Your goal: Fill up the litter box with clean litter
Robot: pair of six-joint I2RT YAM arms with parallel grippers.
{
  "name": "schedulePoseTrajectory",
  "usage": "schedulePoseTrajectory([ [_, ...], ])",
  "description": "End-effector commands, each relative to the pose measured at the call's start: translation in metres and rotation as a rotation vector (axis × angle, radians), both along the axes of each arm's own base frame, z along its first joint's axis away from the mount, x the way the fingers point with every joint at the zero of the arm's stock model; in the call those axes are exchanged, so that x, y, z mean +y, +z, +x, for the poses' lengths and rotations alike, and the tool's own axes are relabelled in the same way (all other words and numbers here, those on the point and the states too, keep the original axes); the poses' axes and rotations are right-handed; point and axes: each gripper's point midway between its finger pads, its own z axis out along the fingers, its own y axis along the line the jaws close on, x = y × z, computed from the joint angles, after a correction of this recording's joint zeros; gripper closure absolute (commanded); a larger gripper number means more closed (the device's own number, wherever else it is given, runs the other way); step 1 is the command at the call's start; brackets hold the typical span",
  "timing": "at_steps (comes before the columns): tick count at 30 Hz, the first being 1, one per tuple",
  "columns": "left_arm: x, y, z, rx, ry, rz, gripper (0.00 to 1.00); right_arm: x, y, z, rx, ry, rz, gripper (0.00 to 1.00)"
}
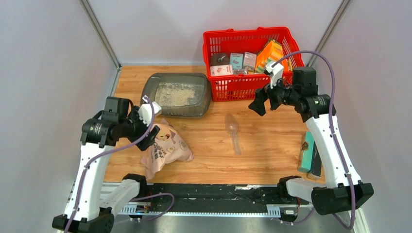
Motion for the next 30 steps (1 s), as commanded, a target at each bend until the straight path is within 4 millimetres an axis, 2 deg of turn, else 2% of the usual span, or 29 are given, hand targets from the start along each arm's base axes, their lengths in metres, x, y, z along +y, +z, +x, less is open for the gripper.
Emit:
schedulePoseTrajectory([
  [1,-0.002,0.006,-0.002,0.151,0.426,-0.16,0.12,0.002,0.003,0.004,-0.009,-0.005,0.003,0.0],
  [3,0.002,0.005,-0.001,0.183,0.523,-0.16,0.12,0.002,0.003,0.006,-0.007,-0.004,-0.002,0.0],
  [4,-0.002,0.003,-0.003,0.23,0.588,-0.195,0.12,0.003,0.003,0.006,-0.006,-0.001,-0.005,0.0],
  [6,-0.012,-0.001,-0.012,0.303,0.603,-0.248,0.12,0.002,0.004,0.008,-0.012,-0.003,-0.011,0.0],
  [9,-0.018,-0.032,-0.026,0.417,0.649,-0.265,0.15,0.002,0.004,0.009,-0.013,0.0,-0.016,0.0],
  [11,-0.03,-0.041,-0.031,0.488,0.645,-0.315,0.18,0.002,0.003,0.009,-0.013,0.001,-0.017,0.0],
  [13,-0.037,-0.053,-0.031,0.546,0.65,-0.331,0.25,0.002,0.0,0.008,-0.007,-0.002,-0.02,0.0],
  [17,-0.034,-0.068,-0.026,0.606,0.691,-0.288,0.32,0.001,-0.001,0.005,-0.006,-0.001,-0.024,0.0],
  [18,-0.037,-0.071,-0.02,0.61,0.686,-0.301,0.37,0.0,-0.002,0.004,-0.002,-0.002,-0.026,0.0],
  [20,-0.047,-0.068,-0.014,0.62,0.654,-0.354,0.44,0.0,-0.005,0.004,0.002,-0.005,-0.031,0.0],
  [21,-0.05,-0.068,-0.009,0.62,0.643,-0.371,0.51,0.0,-0.005,0.004,0.002,-0.004,-0.033,0.0],
  [24,-0.055,-0.068,-0.011,0.645,0.621,-0.387,0.64,-0.002,-0.01,0.004,0.007,-0.005,-0.041,0.0],
  [27,-0.054,-0.071,-0.014,0.665,0.619,-0.374,0.7,-0.001,-0.011,0.005,0.012,-0.003,-0.037,0.0],
  [29,-0.049,-0.075,-0.015,0.666,0.645,-0.34,0.67,0.0,-0.012,0.008,0.013,-0.003,-0.035,0.0],
  [30,-0.046,-0.078,-0.016,0.677,0.667,-0.321,0.5,0.001,-0.012,0.009,0.016,0.0,-0.031,0.0],
])
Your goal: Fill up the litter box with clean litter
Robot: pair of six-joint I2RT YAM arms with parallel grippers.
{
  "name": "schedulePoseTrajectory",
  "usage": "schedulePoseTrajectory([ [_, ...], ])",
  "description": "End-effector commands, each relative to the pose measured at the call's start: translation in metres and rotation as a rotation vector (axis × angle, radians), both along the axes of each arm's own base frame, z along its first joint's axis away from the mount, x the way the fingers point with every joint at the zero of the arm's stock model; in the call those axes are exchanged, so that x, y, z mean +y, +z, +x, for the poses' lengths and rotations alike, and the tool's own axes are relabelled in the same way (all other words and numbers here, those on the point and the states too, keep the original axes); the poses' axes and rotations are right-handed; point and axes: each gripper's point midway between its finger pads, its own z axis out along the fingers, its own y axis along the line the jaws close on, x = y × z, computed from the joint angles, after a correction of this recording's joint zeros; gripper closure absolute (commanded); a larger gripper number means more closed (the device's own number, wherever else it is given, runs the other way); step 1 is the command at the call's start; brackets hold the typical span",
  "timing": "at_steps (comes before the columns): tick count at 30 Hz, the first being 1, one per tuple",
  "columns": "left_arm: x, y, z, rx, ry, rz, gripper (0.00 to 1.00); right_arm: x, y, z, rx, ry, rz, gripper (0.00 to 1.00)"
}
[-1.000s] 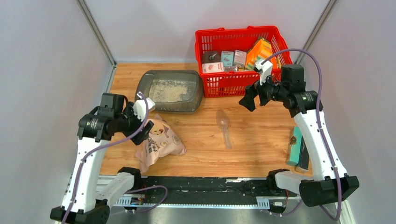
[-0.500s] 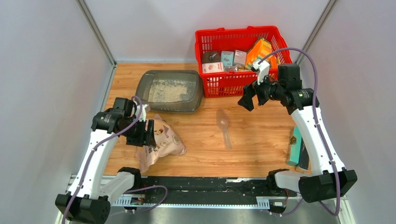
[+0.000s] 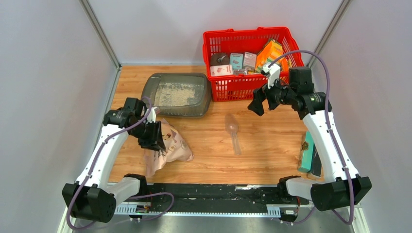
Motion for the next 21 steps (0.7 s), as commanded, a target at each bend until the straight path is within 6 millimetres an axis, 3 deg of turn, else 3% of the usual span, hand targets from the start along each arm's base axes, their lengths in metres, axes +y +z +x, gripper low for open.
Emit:
schedulePoseTrajectory([
  [1,0.004,-0.006,0.0,0.043,0.045,0.026,0.43,0.002,0.005,0.003,-0.027,0.011,0.003,0.0],
  [5,0.001,-0.017,0.003,0.105,0.049,0.022,0.41,0.005,0.005,0.006,-0.019,0.019,0.004,0.0],
  [10,-0.004,-0.016,0.007,0.113,0.035,-0.008,0.55,0.006,0.0,0.004,-0.011,0.028,-0.005,0.0],
  [13,-0.007,-0.007,0.004,0.088,-0.019,-0.034,0.79,0.006,-0.004,0.004,-0.006,0.026,-0.004,0.0],
  [14,-0.006,-0.004,0.002,0.081,-0.032,-0.03,1.0,0.007,-0.004,0.005,-0.005,0.024,0.001,0.0],
  [19,0.005,0.017,0.003,-0.05,-0.15,0.02,1.0,0.012,0.003,0.007,-0.014,0.04,0.018,0.0],
  [21,-0.005,0.034,-0.005,-0.058,-0.179,-0.054,1.0,0.013,0.003,0.007,-0.012,0.057,0.016,0.0],
])
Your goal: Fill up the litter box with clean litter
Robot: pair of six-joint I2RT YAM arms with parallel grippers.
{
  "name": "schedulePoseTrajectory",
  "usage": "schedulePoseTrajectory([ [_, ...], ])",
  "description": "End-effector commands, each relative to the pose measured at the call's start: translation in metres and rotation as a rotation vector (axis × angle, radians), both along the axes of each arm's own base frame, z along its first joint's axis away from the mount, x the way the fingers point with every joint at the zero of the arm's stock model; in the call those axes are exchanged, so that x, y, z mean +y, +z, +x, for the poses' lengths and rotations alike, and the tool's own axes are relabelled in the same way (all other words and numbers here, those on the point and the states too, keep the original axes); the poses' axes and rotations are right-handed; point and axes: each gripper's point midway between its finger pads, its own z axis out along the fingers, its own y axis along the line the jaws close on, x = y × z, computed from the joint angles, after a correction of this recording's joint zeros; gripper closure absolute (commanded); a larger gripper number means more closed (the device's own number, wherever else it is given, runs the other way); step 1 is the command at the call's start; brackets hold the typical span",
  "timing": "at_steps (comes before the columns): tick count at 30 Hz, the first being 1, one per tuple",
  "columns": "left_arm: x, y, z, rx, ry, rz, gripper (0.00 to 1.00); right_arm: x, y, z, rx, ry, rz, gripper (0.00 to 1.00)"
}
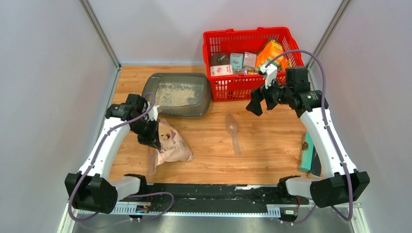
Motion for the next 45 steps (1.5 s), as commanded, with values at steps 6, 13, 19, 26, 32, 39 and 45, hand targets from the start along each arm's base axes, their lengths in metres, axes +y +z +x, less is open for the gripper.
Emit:
schedulePoseTrajectory([
  [6,-0.03,0.071,-0.014,-0.19,-0.233,-0.233,1.0,0.012,0.014,0.006,-0.05,0.056,0.02,0.0],
  [13,-0.046,0.103,-0.007,-0.35,-0.359,-0.325,1.0,0.016,0.02,0.005,-0.074,0.081,0.017,0.0],
  [19,-0.055,0.111,-0.031,-0.345,-0.694,-0.327,1.0,0.028,0.023,-0.005,-0.089,0.17,0.014,0.0],
  [26,-0.055,0.092,-0.031,-0.42,-1.045,-0.183,1.0,0.04,0.031,-0.014,-0.128,0.247,0.008,0.0],
  [32,-0.035,0.086,0.021,-0.472,-0.771,0.11,0.53,0.047,0.026,-0.027,-0.14,0.3,-0.025,0.0],
  [39,0.03,0.087,0.039,-0.437,-0.381,0.413,0.26,0.042,0.018,-0.031,-0.142,0.288,-0.045,0.0],
  [45,0.065,0.087,0.034,-0.284,-0.214,0.42,0.15,0.043,0.015,-0.032,-0.132,0.294,-0.042,0.0],
])
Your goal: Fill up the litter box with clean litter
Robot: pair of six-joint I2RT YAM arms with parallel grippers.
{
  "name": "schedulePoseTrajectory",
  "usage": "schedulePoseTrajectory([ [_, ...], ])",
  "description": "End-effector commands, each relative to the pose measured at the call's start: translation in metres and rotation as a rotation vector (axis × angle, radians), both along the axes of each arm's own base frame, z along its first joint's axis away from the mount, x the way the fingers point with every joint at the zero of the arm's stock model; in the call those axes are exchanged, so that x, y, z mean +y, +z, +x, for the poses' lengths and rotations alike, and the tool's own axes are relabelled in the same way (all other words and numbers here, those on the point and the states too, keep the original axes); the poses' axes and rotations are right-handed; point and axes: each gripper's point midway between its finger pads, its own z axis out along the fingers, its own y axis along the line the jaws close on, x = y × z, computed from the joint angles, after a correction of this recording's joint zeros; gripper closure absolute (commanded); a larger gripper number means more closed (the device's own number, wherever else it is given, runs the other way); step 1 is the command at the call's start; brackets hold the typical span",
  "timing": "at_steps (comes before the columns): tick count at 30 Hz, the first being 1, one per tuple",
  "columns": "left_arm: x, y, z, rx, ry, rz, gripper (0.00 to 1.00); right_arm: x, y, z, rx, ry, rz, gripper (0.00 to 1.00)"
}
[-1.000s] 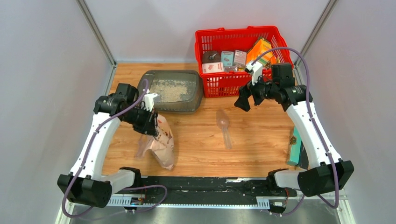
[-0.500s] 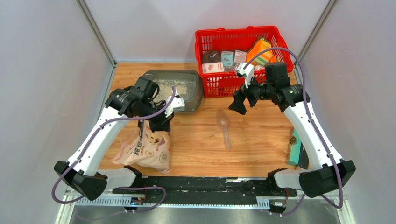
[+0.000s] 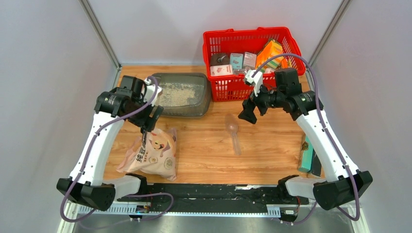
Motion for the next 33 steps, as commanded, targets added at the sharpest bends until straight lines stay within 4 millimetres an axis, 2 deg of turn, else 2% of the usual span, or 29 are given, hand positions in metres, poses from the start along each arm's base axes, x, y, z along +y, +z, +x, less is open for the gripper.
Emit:
schedulePoseTrajectory([
  [1,0.03,0.003,-0.027,0.164,0.16,0.052,0.14,0.0,0.006,0.001,-0.045,0.015,0.0,0.0],
  [2,0.023,0.001,-0.027,0.188,0.144,0.005,0.14,0.002,0.005,0.002,-0.043,0.018,0.003,0.0],
  [5,0.021,-0.004,-0.025,0.222,0.152,-0.03,0.14,0.003,0.006,0.005,-0.039,0.023,0.006,0.0],
  [7,0.018,-0.004,-0.024,0.264,0.072,-0.041,0.14,0.003,0.006,0.006,-0.044,0.024,-0.002,0.0],
  [9,0.024,0.0,-0.026,0.305,0.027,0.002,0.14,0.001,0.006,0.008,-0.055,0.021,-0.015,0.0],
  [11,0.033,0.005,-0.038,0.396,-0.004,0.047,0.14,-0.002,0.004,0.008,-0.058,0.012,-0.026,0.0],
  [12,0.037,0.006,-0.046,0.38,0.01,0.049,0.14,-0.003,0.004,0.006,-0.059,0.013,-0.029,0.0],
  [13,0.04,-0.005,-0.058,0.422,-0.042,0.062,0.14,-0.003,0.002,0.006,-0.058,0.013,-0.032,0.0],
  [15,0.05,-0.012,-0.073,0.423,-0.096,0.115,0.14,-0.005,-0.001,0.005,-0.055,0.009,-0.038,0.0],
  [16,0.058,-0.022,-0.081,0.467,-0.147,0.153,0.14,-0.005,-0.002,0.006,-0.054,0.005,-0.039,0.0],
  [18,0.065,-0.028,-0.09,0.488,-0.171,0.188,0.14,-0.005,-0.004,0.006,-0.051,0.005,-0.044,0.0],
  [24,0.037,-0.045,-0.114,0.546,-0.189,0.017,0.14,-0.002,-0.008,0.014,-0.033,0.007,-0.047,0.0],
  [28,0.041,-0.066,-0.137,0.641,-0.166,0.028,0.16,0.0,-0.008,0.019,-0.028,0.008,-0.05,0.0],
  [30,0.043,-0.077,-0.143,0.658,-0.165,0.037,0.18,0.001,-0.009,0.021,-0.025,0.011,-0.052,0.0],
  [33,0.044,-0.08,-0.145,0.663,-0.201,0.036,0.22,0.002,-0.009,0.022,-0.02,0.013,-0.051,0.0],
])
